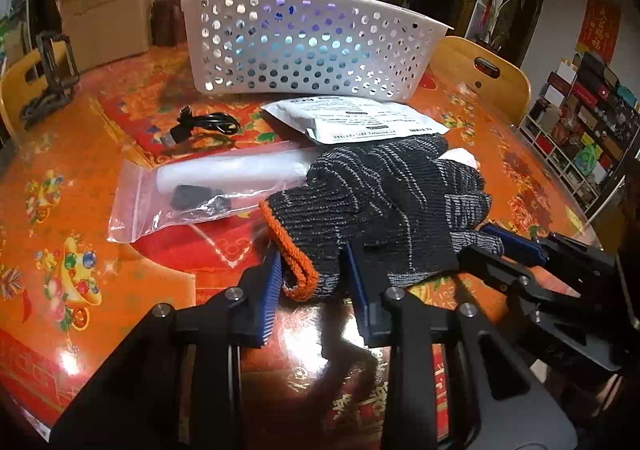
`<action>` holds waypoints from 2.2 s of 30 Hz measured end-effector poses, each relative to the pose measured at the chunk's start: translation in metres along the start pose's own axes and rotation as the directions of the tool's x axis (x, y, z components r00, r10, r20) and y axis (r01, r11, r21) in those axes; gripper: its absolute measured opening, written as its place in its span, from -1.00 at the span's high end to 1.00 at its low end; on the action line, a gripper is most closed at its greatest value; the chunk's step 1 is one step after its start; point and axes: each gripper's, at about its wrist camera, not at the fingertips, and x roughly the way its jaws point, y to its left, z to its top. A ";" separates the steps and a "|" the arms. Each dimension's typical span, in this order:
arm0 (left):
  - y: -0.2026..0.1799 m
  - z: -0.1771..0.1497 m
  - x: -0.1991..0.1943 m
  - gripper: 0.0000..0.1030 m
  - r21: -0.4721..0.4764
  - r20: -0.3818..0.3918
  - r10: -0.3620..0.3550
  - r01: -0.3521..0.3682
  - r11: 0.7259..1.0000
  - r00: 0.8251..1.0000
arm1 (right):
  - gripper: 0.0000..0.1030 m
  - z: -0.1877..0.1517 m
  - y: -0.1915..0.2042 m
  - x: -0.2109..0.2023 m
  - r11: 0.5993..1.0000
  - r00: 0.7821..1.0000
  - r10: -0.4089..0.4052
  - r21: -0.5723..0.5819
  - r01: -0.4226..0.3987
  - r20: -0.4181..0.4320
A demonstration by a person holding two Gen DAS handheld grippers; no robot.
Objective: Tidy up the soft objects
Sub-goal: 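Move the right tool to the black knit glove and close on it, then carry the black glove into the basket with both tools and open them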
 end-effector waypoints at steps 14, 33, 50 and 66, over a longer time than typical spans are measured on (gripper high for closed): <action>0.004 -0.012 -0.039 0.76 0.021 0.128 -0.065 0.063 0.998 0.990 | 0.76 -0.002 0.013 -0.033 0.998 0.994 0.057 -0.019 -0.056 0.098; 0.001 0.004 -0.126 0.76 0.051 0.289 -0.100 0.089 0.995 0.952 | 0.77 0.033 0.031 -0.095 0.994 0.965 0.095 -0.076 -0.078 0.244; 0.020 0.080 -0.154 0.76 0.026 0.319 -0.155 0.155 0.988 0.935 | 0.77 0.104 0.043 -0.115 0.983 0.948 0.117 -0.168 -0.069 0.297; 0.022 0.252 -0.135 0.76 0.026 0.344 -0.126 0.125 0.992 0.930 | 0.77 0.260 0.023 -0.097 0.983 0.947 0.041 -0.185 0.020 0.319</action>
